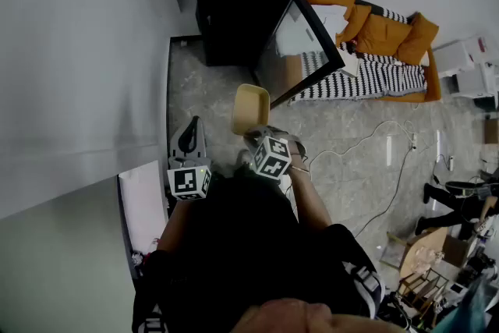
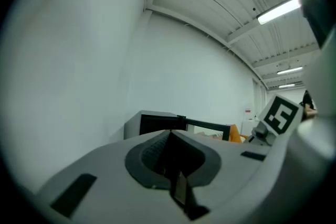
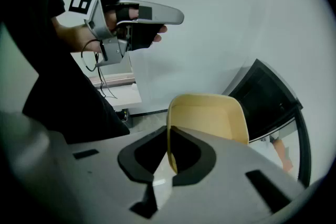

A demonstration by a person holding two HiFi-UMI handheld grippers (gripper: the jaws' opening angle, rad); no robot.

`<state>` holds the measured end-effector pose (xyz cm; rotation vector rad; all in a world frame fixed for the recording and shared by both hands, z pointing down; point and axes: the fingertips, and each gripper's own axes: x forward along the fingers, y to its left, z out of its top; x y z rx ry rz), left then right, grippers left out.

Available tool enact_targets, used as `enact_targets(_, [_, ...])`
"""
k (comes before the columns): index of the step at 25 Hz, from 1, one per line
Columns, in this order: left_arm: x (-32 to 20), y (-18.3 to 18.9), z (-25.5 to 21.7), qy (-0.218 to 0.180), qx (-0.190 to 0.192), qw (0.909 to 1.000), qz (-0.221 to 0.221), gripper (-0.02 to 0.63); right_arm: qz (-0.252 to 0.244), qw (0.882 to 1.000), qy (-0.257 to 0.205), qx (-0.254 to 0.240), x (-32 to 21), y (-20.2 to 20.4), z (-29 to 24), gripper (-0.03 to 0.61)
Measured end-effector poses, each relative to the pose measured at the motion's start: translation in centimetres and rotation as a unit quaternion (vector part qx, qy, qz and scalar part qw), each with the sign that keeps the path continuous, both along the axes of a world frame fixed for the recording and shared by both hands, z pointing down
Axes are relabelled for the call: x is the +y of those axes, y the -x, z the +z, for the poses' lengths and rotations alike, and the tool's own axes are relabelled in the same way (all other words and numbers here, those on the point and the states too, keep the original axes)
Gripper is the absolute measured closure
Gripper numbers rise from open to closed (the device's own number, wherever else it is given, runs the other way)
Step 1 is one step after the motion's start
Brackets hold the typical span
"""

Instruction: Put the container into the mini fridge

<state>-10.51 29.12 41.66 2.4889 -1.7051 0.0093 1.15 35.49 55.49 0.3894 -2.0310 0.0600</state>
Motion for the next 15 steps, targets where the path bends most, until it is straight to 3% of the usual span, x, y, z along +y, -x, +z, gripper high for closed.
enact_targets(15, [-0.7,-1.3,0.6,0.003,0.003,1.0,0.006,0.612,-0.004,1.0,0.002,0.002,-0.5,-0.8,0.5,0.566])
